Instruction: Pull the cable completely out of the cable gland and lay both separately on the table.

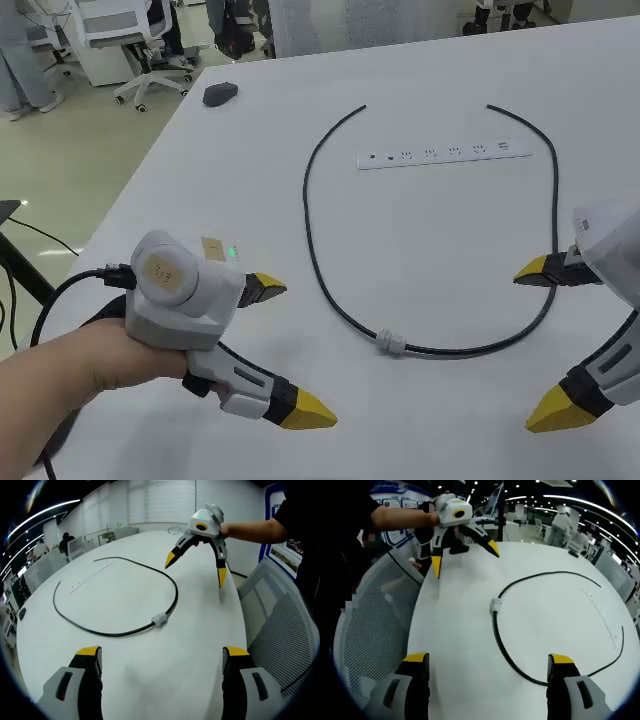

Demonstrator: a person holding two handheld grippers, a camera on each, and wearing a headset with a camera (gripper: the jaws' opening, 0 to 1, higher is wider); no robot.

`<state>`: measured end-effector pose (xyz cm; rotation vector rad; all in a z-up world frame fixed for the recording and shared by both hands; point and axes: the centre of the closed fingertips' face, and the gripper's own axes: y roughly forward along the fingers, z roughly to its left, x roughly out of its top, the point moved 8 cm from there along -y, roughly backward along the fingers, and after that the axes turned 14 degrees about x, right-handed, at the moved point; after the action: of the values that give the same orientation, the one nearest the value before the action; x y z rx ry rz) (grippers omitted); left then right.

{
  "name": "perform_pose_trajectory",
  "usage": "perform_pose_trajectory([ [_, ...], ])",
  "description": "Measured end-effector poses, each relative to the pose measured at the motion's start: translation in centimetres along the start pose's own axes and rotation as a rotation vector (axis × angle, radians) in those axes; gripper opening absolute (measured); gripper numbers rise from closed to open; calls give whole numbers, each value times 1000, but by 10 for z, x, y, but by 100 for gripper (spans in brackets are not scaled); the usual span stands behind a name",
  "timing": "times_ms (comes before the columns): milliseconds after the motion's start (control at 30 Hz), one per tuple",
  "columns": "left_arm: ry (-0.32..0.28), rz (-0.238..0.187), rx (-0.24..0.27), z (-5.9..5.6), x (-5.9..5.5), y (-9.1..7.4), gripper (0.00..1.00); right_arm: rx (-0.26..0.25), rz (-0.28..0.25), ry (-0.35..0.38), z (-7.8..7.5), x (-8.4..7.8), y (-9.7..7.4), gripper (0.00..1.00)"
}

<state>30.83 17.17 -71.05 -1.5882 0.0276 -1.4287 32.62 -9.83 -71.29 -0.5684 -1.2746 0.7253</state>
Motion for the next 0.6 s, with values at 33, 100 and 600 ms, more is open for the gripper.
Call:
perform_pose_trajectory([
  [33, 7, 3, 4, 1, 0, 0, 100, 8, -25, 12, 0, 1, 0, 99],
  [100, 8, 6, 8, 2, 0, 1, 100, 5, -26, 12, -1, 2, 0, 99],
  [600, 1, -4, 25, 7, 2, -5, 100, -9, -26, 22, 1, 2, -3, 99],
])
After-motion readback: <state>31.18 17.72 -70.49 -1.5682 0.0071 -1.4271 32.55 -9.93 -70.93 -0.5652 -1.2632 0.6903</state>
